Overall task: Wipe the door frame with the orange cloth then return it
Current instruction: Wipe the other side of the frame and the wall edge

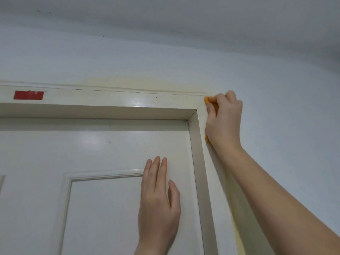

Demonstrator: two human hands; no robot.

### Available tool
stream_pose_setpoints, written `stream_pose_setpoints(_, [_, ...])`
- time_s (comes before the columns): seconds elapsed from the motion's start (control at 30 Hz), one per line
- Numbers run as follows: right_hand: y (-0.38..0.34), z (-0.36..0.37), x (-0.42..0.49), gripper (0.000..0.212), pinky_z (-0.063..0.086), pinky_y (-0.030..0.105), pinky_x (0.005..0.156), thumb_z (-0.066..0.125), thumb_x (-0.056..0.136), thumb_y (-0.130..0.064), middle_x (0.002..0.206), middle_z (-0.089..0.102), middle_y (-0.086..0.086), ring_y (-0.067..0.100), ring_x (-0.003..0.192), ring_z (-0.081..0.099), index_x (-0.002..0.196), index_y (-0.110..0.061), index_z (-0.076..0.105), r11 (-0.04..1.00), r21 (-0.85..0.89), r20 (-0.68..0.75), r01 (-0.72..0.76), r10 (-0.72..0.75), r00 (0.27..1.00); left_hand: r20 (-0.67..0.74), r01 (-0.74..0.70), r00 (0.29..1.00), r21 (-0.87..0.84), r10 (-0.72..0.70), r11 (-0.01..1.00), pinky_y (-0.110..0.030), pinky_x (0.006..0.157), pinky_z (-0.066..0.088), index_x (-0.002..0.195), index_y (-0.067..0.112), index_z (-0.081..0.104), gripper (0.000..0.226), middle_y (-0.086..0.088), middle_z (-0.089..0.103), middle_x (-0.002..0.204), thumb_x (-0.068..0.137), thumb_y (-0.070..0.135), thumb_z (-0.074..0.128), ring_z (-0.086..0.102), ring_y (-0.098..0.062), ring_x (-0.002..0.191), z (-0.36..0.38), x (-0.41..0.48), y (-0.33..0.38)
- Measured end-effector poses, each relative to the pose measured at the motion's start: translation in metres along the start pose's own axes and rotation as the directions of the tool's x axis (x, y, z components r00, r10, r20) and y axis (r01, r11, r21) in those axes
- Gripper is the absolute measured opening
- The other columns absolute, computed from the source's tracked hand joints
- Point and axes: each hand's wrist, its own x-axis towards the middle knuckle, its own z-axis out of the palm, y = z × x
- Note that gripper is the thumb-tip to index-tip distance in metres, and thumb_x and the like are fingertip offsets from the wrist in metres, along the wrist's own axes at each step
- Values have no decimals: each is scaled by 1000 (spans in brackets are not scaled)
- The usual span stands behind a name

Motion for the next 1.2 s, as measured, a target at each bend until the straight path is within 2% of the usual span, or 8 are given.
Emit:
stream_pose_setpoints(0.17, [11,-19,-34,11,42,30,82,65,103,-11,100,55,-6,25,92,47,110,-14,73,981,0,87,196,-196,977,32,-81,996,122,78,989,-25,134,15,166,22,43,58,14,35,174,108,27,42,16,-8,167,-17,6,-18])
stream_pose_setpoints(0.4, [-8,5,-8,12,44,31,84,61,103,-8,101,53,-7,24,97,47,105,-15,71,997,28,15,71,-72,997,31,-102,995,256,97,961,-38,137,15,165,17,45,58,5,40,173,107,24,43,17,-12,168,-36,5,-36])
stream_pose_setpoints(0.63, [-9,-33,-80,9,41,28,76,66,103,-11,90,46,-9,25,86,48,106,-11,74,986,25,162,165,-167,973,80,38,996,44,-41,998,-30,136,17,167,20,42,59,15,33,174,110,17,54,12,2,165,-55,-11,-26])
stream_pose_setpoints(0.77, [-24,-73,-128,8,43,15,82,70,101,-16,92,56,-9,11,93,61,106,-16,76,988,151,330,-36,-16,944,82,239,971,-279,-225,930,-22,124,39,151,25,62,46,17,62,151,107,11,61,49,3,147,-72,-31,7])
stream_pose_setpoints(0.83, [-36,-92,-160,9,43,10,82,72,100,-16,96,61,-11,6,96,64,106,-20,76,971,193,387,-143,58,920,216,411,911,-450,-350,793,-19,105,55,133,28,75,33,14,78,123,106,11,66,71,-2,121,-82,-49,27])
stream_pose_setpoints(0.97, [-53,-121,-224,16,44,11,81,77,94,-15,101,68,-13,9,99,67,106,-26,74,932,215,450,-291,170,877,638,788,615,-514,-463,338,-35,86,66,117,21,81,28,-7,83,104,99,38,69,81,-24,92,-101,-79,50])
stream_pose_setpoints(1.03, [-57,-134,-254,18,47,16,80,79,93,-15,99,69,-12,13,97,68,105,-26,74,912,195,486,-360,228,844,756,847,531,-453,-383,279,-35,85,67,114,13,82,42,-12,83,104,95,47,67,81,-26,91,-106,-97,50])
stream_pose_setpoints(1.2, [-68,-163,-305,21,53,28,83,81,90,-17,100,72,-9,18,97,68,106,-29,73,842,154,498,-517,386,776,824,886,459,-398,-332,237,-29,87,65,110,5,81,35,-17,83,105,96,35,73,81,-21,95,-107,-140,38])
